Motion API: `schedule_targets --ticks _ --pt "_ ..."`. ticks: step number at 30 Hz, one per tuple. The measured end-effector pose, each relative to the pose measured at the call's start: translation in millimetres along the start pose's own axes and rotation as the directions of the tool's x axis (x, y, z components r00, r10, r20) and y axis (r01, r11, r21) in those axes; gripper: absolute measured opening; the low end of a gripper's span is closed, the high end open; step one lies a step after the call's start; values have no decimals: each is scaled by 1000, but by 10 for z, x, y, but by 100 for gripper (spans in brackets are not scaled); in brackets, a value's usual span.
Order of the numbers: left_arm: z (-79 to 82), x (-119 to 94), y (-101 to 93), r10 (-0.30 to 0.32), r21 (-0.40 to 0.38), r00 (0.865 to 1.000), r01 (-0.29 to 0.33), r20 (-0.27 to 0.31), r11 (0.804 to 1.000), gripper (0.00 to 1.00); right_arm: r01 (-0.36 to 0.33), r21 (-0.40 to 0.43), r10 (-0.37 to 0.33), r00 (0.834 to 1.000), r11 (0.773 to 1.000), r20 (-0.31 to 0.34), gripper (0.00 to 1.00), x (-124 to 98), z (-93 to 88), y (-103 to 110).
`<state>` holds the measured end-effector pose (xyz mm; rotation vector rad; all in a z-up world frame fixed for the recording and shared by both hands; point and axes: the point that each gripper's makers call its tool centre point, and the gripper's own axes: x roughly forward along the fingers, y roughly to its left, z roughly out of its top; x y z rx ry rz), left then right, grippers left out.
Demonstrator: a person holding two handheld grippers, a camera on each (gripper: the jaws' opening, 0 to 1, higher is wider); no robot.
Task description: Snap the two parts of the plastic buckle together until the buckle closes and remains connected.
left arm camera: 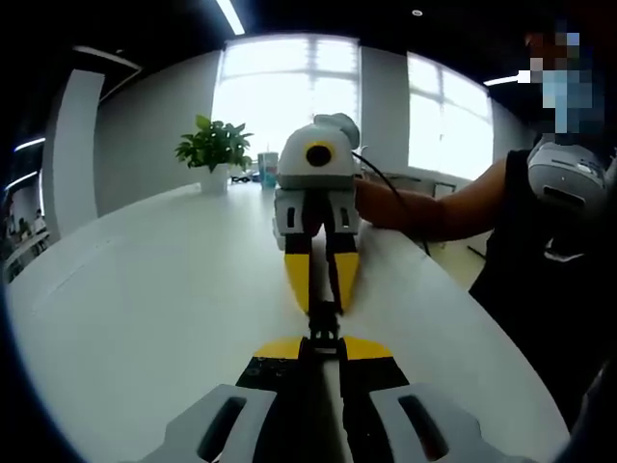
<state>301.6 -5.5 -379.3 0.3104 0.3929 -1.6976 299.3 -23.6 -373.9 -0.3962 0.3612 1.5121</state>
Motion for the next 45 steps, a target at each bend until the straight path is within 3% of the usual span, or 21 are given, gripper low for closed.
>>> schedule_targets --ticks 5,27,32,33,35,36,38,39,42,44,45 --pt "3 36 -48 -24 -1 1000 24 -3 1000 11 -22 -3 22 1000 1000 9 9 31 15 36" --pt "46 80 -31 -13 -18 1000 13 -15 1000 9 -44 3 44 999 999 -3 8 -2 9 37" --pt "52 103 -89 -43 -4 999 43 -16 999 8 -82 6 82 997 997 3 7 16 22 107" --pt "88 143 -198 -94 23 995 94 -11 995 8 -95 34 95 995 995 -16 8 32 0 142" --pt "98 114 -179 -71 -1 997 71 -13 997 8 -92 2 92 996 996 16 8 10 131 87" --pt "113 108 -190 -72 0 997 72 -13 997 8 -92 6 92 996 996 20 8 48 67 105" --pt "112 46 13 -72 -3 997 72 -12 997 8 -90 4 90 996 996 20 8 59 39 113" --pt "100 140 -195 -71 0 997 71 -12 997 8 -89 4 89 996 996 20 8 57 25 111" --pt "98 172 -272 -66 -2 998 66 -11 998 9 -83 17 83 996 996 20 8 49 33 116" --pt "114 112 -138 -84 -48 996 85 11 995 9 -79 22 79 997 997 18 8 34 24 94" --pt "124 40 45 -106 -95 994 109 32 989 9 -79 23 78 997 997 19 8 30 22 91"
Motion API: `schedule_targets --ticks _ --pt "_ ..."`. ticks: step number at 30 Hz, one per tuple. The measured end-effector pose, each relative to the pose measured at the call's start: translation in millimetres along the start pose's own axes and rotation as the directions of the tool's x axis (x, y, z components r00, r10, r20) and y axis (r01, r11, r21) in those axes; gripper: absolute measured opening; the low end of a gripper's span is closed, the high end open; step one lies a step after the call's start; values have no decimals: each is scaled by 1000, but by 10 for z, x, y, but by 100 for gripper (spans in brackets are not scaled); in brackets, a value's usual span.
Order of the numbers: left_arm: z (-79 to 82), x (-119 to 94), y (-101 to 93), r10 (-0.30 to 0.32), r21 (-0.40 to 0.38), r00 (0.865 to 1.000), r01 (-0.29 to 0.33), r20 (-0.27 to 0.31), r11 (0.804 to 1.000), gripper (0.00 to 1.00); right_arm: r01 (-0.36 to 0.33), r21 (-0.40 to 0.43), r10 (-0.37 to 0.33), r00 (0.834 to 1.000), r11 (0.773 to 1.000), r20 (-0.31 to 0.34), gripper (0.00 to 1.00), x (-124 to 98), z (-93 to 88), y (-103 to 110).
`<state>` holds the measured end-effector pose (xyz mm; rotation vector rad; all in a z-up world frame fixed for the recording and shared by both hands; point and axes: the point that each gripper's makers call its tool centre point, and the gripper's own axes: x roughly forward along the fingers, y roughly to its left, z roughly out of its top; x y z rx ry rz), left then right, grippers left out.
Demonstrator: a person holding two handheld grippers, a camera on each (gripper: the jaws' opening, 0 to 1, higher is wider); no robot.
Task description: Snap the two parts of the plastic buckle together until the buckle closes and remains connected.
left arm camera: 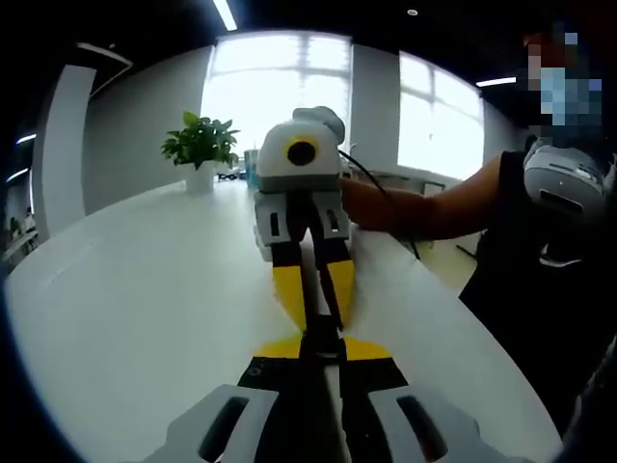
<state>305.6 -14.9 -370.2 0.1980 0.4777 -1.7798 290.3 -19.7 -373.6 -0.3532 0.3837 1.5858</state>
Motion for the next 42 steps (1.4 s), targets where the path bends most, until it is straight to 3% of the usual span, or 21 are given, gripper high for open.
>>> schedule_targets --ticks 1,3,4,5,6,10,11,12,14,19,20,24,27,33,34,37,40,42 --pt "2 -19 38 -2 -4 1000 2 2 1000 9 3 -3 -3 1000 1000 -6 8 3 -5 -2" --pt "29 -202 419 -16 -36 1000 16 14 999 9 7 -5 -7 1000 1000 -11 8 4 -9 -1" --pt "-19 -130 316 42 71 999 -40 -31 997 9 8 -4 -8 1000 1000 -12 8 4 -9 1" --pt "-13 -126 305 43 72 999 -41 -31 997 9 5 4 -5 1000 1000 -11 8 0 -10 -8" --pt "-45 -11 89 102 178 992 -89 -70 980 9 5 5 -5 1000 1000 -11 8 -4 -11 -12" --pt "-92 388 -748 124 204 989 -105 -82 973 10 8 4 -8 1000 1000 -13 8 -8 -12 -15" --pt "-98 444 -869 125 203 989 -106 -82 973 10 8 6 -8 1000 1000 -13 8 -3 -8 -5" --pt "-81 315 -605 96 138 994 -87 -60 987 10 9 6 -9 1000 1000 -13 8 -2 -7 -3" --pt "-69 272 -510 85 117 995 -79 -46 990 11 10 9 -9 1000 1000 -12 8 -5 -7 -10" --pt "-24 290 -593 85 149 996 -80 -24 986 11 13 18 -13 1000 1000 4 9 -34 21 -14" --pt "-13 188 -459 79 134 997 -77 -10 988 11 13 20 -13 1000 1000 13 9 -41 42 -10" --pt "26 145 -402 83 131 996 -84 16 988 15 11 21 -12 1000 1000 29 9 -41 78 1" --pt "56 84 -265 98 119 995 -102 35 988 22 10 22 -10 999 1000 38 9 -45 97 2" --pt "136 -46 38 164 111 982 -174 93 978 52 39 19 -40 997 999 64 9 -83 146 -46" --pt "149 -66 83 181 109 978 -191 101 975 56 49 21 -50 996 999 74 9 -97 165 -65" --pt "337 -180 368 317 114 924 -346 214 931 84 102 33 -105 990 994 97 9 -139 222 -156" --pt "304 -287 504 382 53 902 -399 202 915 87 165 47 -170 976 985 134 9 -214 296 -279" --pt "313 -370 628 438 53 872 -459 219 887 92 220 53 -226 961 974 163 9 -292 347 -390"
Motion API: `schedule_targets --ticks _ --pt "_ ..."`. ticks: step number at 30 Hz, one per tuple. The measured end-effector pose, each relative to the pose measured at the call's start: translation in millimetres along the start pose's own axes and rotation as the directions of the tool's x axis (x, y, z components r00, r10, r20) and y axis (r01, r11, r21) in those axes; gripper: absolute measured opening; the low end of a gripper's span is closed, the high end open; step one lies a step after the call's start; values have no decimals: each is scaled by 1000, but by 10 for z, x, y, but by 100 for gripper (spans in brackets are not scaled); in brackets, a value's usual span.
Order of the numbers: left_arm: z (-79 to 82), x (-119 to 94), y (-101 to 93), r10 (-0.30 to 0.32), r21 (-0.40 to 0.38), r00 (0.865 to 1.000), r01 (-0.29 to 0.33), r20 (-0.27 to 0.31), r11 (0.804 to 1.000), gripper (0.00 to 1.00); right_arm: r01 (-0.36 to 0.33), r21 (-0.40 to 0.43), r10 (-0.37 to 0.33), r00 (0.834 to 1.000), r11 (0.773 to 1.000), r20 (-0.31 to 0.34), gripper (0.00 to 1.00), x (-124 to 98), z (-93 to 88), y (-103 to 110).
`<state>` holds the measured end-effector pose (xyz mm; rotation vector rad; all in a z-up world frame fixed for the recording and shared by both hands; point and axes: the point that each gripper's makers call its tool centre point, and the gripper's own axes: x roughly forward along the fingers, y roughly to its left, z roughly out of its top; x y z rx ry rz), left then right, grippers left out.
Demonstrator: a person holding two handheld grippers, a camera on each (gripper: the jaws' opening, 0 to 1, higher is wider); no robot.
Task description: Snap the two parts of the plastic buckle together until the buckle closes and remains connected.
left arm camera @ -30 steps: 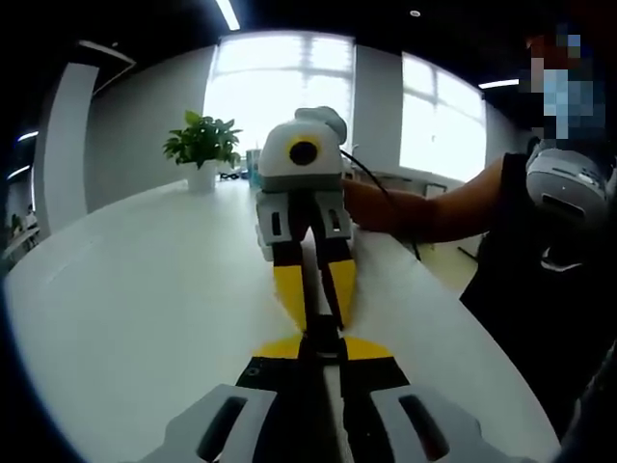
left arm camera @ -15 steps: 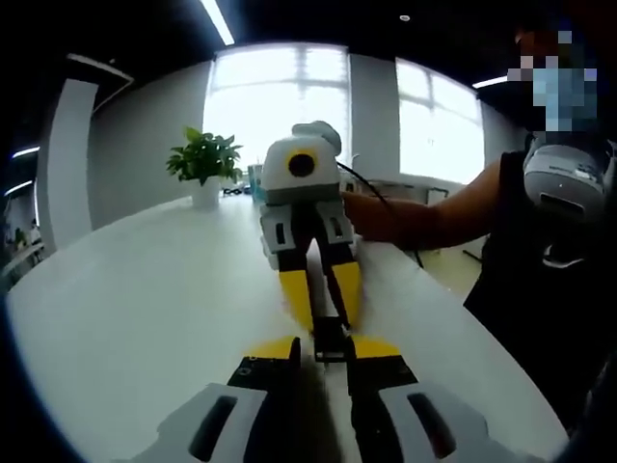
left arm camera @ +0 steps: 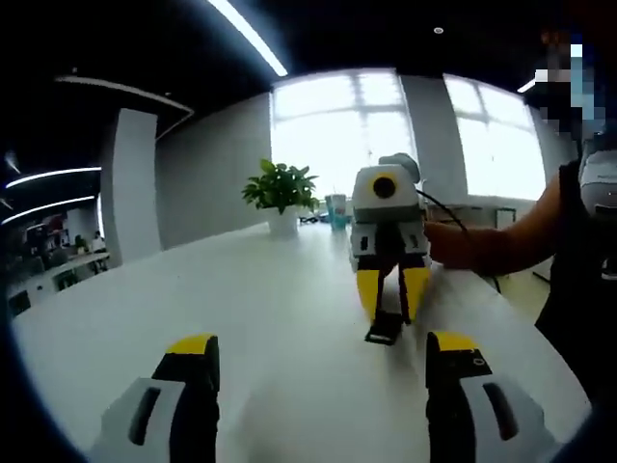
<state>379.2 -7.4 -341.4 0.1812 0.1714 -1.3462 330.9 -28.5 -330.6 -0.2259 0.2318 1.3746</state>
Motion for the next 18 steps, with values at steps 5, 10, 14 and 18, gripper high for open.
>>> schedule_targets --ticks 5,10,14,18 --pt "30 -46 154 81 -33 997 -80 13 996 99 46 7 -47 998 999 45 9 -63 110 -81" --pt "87 -89 202 107 -34 993 -105 41 994 99 52 13 -53 998 999 47 9 -53 112 -91" --pt "112 -113 276 155 -14 987 -154 52 988 99 51 15 -51 998 999 46 9 -52 108 -98" --pt "134 -153 351 191 -7 979 -191 69 982 99 110 19 -111 989 994 96 9 -78 204 -204"
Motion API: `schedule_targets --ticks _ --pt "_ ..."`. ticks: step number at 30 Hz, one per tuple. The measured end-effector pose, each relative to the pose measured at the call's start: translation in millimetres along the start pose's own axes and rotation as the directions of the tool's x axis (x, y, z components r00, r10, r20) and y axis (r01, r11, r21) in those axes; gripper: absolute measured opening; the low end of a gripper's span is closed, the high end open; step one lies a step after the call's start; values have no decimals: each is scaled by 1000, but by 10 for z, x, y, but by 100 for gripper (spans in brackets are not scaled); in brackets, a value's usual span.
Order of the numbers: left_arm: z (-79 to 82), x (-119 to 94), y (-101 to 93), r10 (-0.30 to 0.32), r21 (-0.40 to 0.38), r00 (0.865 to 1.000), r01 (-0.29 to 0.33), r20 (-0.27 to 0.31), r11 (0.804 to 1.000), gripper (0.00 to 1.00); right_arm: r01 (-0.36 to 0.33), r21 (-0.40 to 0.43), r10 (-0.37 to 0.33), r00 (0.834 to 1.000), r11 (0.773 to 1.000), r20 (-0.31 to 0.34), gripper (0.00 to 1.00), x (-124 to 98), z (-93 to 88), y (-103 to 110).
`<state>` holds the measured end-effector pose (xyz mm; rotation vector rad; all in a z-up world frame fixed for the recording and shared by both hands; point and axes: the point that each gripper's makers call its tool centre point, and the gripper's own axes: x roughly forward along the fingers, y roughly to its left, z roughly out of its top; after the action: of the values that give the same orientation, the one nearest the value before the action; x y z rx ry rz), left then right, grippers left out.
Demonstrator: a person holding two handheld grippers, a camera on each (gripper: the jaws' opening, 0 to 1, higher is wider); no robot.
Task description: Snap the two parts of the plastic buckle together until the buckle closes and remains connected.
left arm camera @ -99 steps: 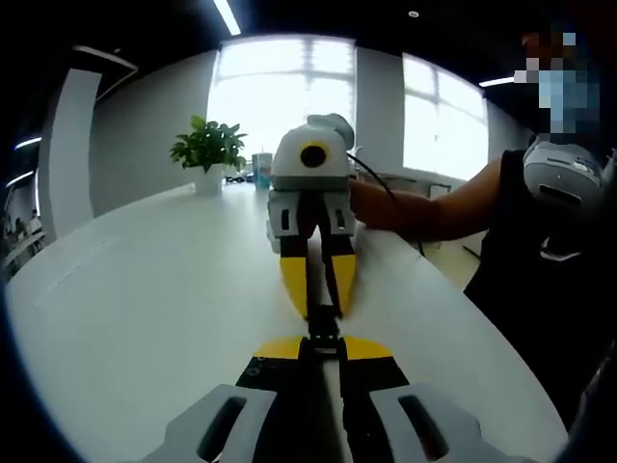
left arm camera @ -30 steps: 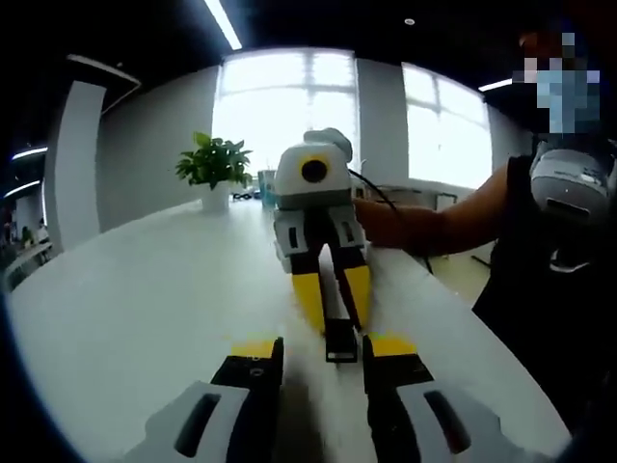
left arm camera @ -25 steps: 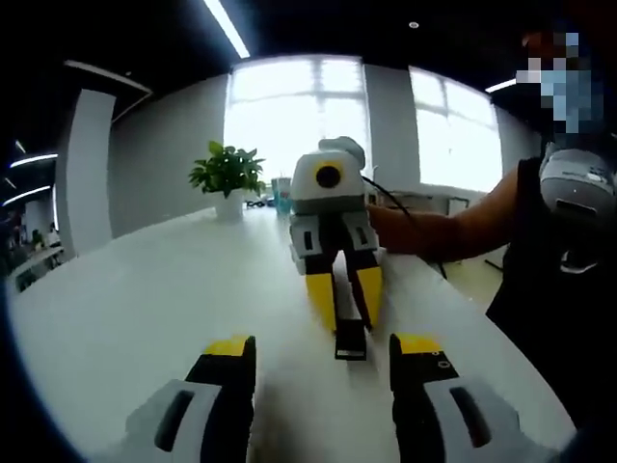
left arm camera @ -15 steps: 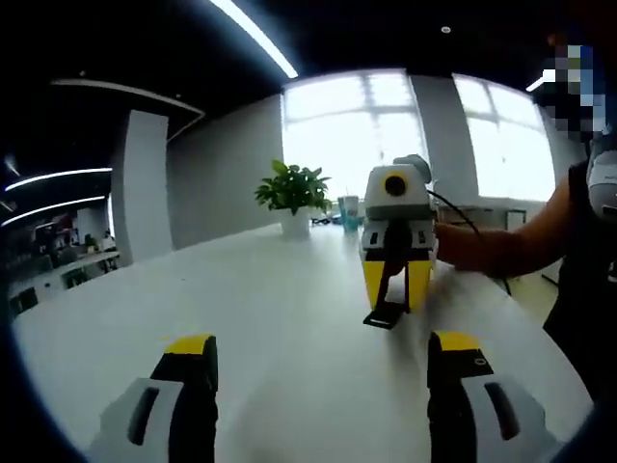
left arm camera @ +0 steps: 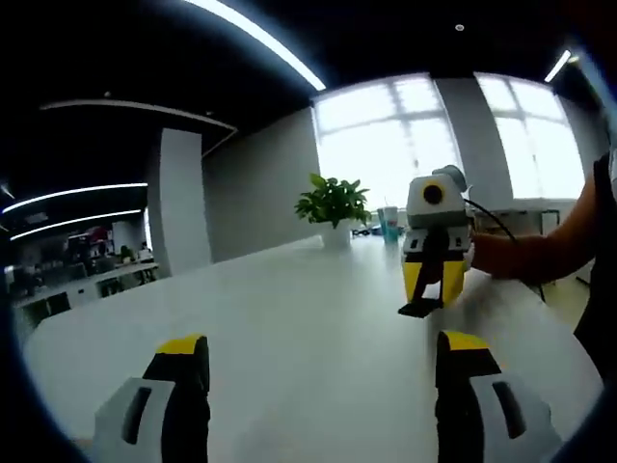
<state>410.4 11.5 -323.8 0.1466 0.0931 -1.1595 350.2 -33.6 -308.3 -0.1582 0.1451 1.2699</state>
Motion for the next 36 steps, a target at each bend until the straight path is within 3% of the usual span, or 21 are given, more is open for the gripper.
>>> schedule_targets --ticks 3,6,8,10,12,14,16,18,20,21,23,26,30,36 --pt "3 -16 140 77 28 997 -77 -4 997 99 71 -17 -71 997 997 19 9 -27 39 -130" --pt "92 -58 271 144 29 989 -145 36 989 99 126 -19 -126 992 992 27 9 -59 52 -235" --pt "136 -109 354 182 21 982 -183 49 983 90 159 -20 -158 987 987 24 9 -81 44 -312" --pt "215 -165 463 233 -31 969 -231 85 972 83 199 -18 -199 980 980 22 9 -106 33 -410" --pt "270 -211 477 230 -120 966 -216 119 969 83 239 -16 -239 971 971 16 9 -139 16 -495" --pt "223 -219 498 238 -104 967 -228 96 968 87 271 -9 -271 963 963 8 9 -164 -4 -567" --pt "79 -218 556 275 -39 961 -275 20 961 92 329 -1 -329 944 944 -15 9 -211 -46 -680" --pt "17 -178 563 285 -39 959 -285 0 958 99 391 15 -390 920 920 -45 9 -267 -105 -802" --pt "-48 -184 615 313 -24 949 -313 -32 949 99 397 30 -395 917 917 -50 9 -300 -132 -845" --pt "-44 -197 633 325 -12 945 -326 -30 945 99 427 31 -425 903 904 -58 9 -341 -151 -902" --pt "-45 -211 649 326 -20 945 -327 -31 945 99 427 42 -424 904 903 -53 9 -356 -145 -912" --pt "-32 -253 690 342 -8 939 -343 -38 939 86 429 41 -427 903 902 -50 9 -353 -136 -903" --pt "-5 -254 701 335 -38 942 -336 -23 941 87 434 38 -431 900 900 -57 9 -354 -147 -906" --pt "-42 -252 730 350 -38 936 -351 -41 936 92 480 52 -477 877 875 -61 9 -417 -156 -995"
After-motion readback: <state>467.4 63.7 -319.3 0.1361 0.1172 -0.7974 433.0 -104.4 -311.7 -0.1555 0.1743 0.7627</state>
